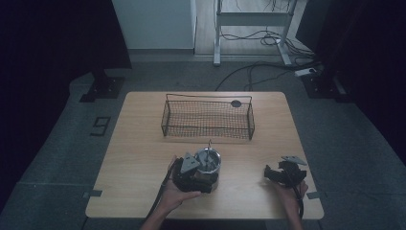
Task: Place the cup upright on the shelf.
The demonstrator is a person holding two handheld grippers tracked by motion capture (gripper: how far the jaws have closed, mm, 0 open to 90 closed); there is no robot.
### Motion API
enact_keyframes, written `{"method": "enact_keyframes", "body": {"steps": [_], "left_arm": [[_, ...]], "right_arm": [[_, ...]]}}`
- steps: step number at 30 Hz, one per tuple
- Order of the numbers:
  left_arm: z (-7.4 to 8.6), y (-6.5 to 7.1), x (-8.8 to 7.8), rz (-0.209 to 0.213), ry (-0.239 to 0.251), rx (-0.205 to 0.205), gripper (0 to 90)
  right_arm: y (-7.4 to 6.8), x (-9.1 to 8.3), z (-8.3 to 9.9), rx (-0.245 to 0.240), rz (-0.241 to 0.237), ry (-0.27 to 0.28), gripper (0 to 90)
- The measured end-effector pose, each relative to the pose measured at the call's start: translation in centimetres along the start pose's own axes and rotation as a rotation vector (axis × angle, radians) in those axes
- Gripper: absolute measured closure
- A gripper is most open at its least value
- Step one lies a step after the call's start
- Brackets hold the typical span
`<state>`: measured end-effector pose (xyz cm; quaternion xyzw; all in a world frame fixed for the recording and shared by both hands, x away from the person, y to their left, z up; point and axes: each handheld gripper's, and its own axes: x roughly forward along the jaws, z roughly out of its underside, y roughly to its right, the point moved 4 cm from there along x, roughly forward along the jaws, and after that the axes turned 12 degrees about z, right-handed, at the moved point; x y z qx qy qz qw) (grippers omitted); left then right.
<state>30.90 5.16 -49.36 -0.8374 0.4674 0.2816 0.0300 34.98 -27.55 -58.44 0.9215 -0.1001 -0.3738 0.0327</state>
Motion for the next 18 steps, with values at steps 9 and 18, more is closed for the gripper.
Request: {"method": "enact_keyframes", "body": {"steps": [9, 18], "left_arm": [[-0.3, -0.1, 1.4, -0.026, 0.016, 0.023, 0.7], [-0.2, -0.2, 1.3, -0.019, 0.020, 0.065, 3.2]], "right_arm": [[0.0, 0.0, 0.0, 0.000, 0.000, 0.000, 1.2], [0.0, 0.0, 0.0, 0.000, 0.000, 0.000, 1.3]]}}
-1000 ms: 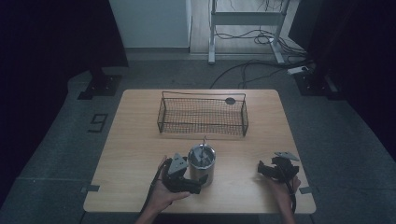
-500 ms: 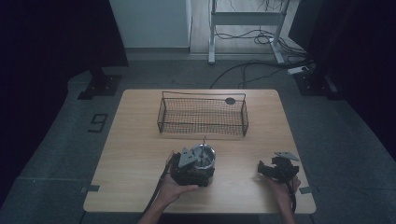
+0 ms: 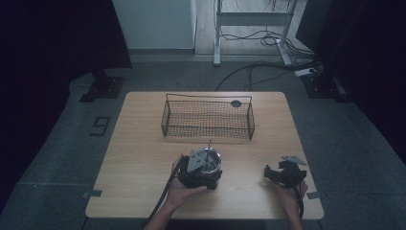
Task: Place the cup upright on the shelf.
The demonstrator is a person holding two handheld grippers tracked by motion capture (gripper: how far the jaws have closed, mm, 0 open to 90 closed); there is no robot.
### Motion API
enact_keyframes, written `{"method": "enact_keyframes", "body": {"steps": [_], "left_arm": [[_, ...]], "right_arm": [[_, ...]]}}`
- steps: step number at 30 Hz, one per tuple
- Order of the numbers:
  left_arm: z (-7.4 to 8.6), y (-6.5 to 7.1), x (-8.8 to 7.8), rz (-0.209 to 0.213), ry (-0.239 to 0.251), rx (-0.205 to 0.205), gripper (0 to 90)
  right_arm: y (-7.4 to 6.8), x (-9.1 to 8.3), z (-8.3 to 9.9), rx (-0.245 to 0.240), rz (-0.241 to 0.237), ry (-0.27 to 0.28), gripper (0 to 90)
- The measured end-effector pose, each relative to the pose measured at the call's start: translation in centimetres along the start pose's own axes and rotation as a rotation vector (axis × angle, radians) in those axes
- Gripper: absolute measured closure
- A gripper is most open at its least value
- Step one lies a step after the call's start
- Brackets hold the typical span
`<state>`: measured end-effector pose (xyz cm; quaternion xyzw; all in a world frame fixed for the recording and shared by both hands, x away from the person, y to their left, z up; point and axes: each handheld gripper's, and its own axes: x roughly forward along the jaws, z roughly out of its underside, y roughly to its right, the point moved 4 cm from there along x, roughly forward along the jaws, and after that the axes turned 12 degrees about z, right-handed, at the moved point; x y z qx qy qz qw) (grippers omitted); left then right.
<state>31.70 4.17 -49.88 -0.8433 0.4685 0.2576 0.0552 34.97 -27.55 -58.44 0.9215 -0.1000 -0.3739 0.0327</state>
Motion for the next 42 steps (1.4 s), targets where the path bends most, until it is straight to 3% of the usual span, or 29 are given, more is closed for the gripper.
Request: {"method": "enact_keyframes", "body": {"steps": [6, 11, 22, 34, 42], "left_arm": [[0.0, 0.1, -0.1, -0.004, 0.000, 0.009, 3.4], [-0.2, 0.5, -0.3, -0.015, 0.004, 0.040, 3.5], [-1.1, 0.2, -1.4, 0.008, 0.030, -0.005, 3.5], [-2.3, -0.2, -2.4, 0.013, 0.057, -0.021, 3.6], [-3.0, -1.0, -2.2, 0.006, 0.040, -0.038, 3.6]], "right_arm": [[0.0, 0.0, 0.0, 0.001, -0.001, 0.000, 1.3], [0.0, 0.0, 0.0, 0.000, -0.001, -0.001, 1.3], [0.1, 0.0, 0.0, 0.002, 0.001, -0.002, 1.3], [0.1, 0.0, 0.0, 0.003, 0.002, -0.002, 1.3], [0.1, 0.0, 0.0, 0.005, 0.005, -0.003, 1.3]]}}
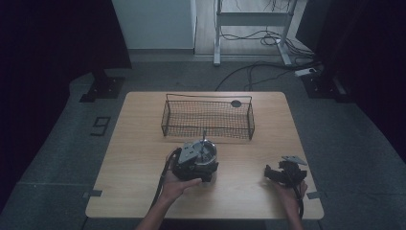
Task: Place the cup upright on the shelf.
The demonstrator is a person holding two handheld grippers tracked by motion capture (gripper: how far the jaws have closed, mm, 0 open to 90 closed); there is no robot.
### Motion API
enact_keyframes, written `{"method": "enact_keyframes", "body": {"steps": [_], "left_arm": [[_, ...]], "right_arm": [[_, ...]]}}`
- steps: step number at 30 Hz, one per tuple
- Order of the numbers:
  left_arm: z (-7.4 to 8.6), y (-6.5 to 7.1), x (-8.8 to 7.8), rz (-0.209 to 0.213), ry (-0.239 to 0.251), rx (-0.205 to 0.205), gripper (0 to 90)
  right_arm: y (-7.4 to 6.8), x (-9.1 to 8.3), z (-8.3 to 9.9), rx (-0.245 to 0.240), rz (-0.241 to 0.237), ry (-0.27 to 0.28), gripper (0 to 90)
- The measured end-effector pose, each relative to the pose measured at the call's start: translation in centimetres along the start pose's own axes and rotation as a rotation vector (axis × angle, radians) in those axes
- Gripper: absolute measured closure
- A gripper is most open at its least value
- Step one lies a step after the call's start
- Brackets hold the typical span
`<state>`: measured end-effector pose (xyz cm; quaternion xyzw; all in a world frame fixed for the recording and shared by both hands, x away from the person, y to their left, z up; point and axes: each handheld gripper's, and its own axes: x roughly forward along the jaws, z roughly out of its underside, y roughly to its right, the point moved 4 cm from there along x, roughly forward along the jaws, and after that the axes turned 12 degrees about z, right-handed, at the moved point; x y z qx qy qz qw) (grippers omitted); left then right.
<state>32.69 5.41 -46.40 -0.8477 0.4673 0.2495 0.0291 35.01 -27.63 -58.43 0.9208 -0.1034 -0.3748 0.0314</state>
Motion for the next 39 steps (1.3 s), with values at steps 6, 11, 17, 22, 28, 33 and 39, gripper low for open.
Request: {"method": "enact_keyframes", "body": {"steps": [6, 11, 17, 22, 28, 33, 39], "left_arm": [[-1.1, -0.1, 0.2, -0.003, 0.007, -0.001, 3.6], [-1.8, -0.2, 0.5, -0.002, 0.010, 0.004, 3.6], [-2.2, -0.5, 0.5, 0.003, 0.015, -0.003, 3.6], [-2.5, -0.9, 0.4, 0.000, 0.022, -0.011, 3.6], [-2.9, -1.4, 0.1, -0.006, 0.034, -0.020, 3.7], [-3.1, -1.8, 0.0, -0.014, 0.042, -0.029, 3.7], [-3.6, -2.3, -0.2, -0.023, 0.041, -0.034, 3.7]], "right_arm": [[0.0, 0.0, 0.0, 0.003, 0.001, 0.000, 1.3], [0.0, 0.0, 0.0, 0.003, 0.001, -0.001, 1.2], [0.0, 0.0, 0.0, 0.004, 0.001, -0.001, 1.2], [0.0, 0.1, 0.0, 0.006, 0.003, -0.001, 1.2], [0.1, 0.1, 0.0, 0.006, 0.003, -0.001, 1.3], [0.1, 0.1, 0.0, 0.007, 0.004, -0.001, 1.3], [0.1, 0.1, 0.0, 0.007, 0.005, 0.000, 1.3]]}}
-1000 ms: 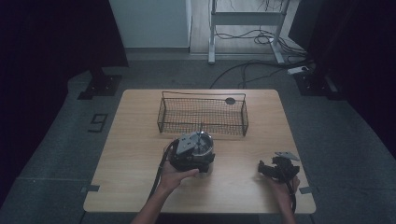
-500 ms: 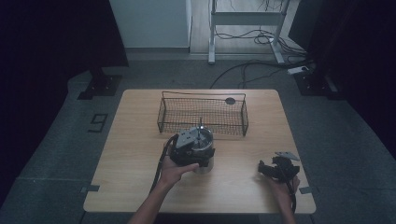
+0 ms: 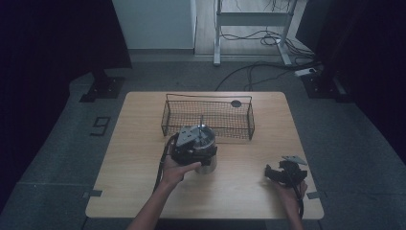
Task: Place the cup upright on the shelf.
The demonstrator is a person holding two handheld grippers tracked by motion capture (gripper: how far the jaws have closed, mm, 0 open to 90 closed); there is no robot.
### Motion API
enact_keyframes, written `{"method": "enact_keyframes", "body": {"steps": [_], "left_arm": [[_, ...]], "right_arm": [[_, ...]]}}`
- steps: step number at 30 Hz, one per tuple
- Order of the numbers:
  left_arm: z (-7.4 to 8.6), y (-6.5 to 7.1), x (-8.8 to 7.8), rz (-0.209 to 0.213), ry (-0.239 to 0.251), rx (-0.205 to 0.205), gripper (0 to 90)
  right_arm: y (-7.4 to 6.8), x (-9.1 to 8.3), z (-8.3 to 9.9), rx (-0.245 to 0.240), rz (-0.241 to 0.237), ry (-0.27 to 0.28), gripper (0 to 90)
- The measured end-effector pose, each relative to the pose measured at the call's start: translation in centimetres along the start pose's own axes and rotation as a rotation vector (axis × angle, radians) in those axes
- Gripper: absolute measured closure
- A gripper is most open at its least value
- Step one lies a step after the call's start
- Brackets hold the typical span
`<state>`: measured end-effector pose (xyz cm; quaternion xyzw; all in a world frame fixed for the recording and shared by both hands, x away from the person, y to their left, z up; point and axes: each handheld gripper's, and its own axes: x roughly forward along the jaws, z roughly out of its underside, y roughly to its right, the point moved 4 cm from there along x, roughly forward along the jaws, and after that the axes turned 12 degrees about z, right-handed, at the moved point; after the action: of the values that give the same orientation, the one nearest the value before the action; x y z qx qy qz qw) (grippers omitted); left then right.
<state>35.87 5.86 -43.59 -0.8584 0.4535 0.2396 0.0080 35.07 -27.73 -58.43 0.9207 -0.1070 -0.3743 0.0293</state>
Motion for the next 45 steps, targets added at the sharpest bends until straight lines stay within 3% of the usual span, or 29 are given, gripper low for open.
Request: {"method": "enact_keyframes", "body": {"steps": [18, 45], "left_arm": [[-1.2, -1.3, -0.2, -0.026, 0.018, -0.021, 3.7], [-2.9, -3.1, 0.7, -0.043, 0.041, -0.041, 3.7]], "right_arm": [[0.0, 0.0, 0.0, 0.003, 0.002, -0.001, 1.3], [0.1, 0.0, 0.0, 0.002, 0.004, -0.004, 1.1]]}}
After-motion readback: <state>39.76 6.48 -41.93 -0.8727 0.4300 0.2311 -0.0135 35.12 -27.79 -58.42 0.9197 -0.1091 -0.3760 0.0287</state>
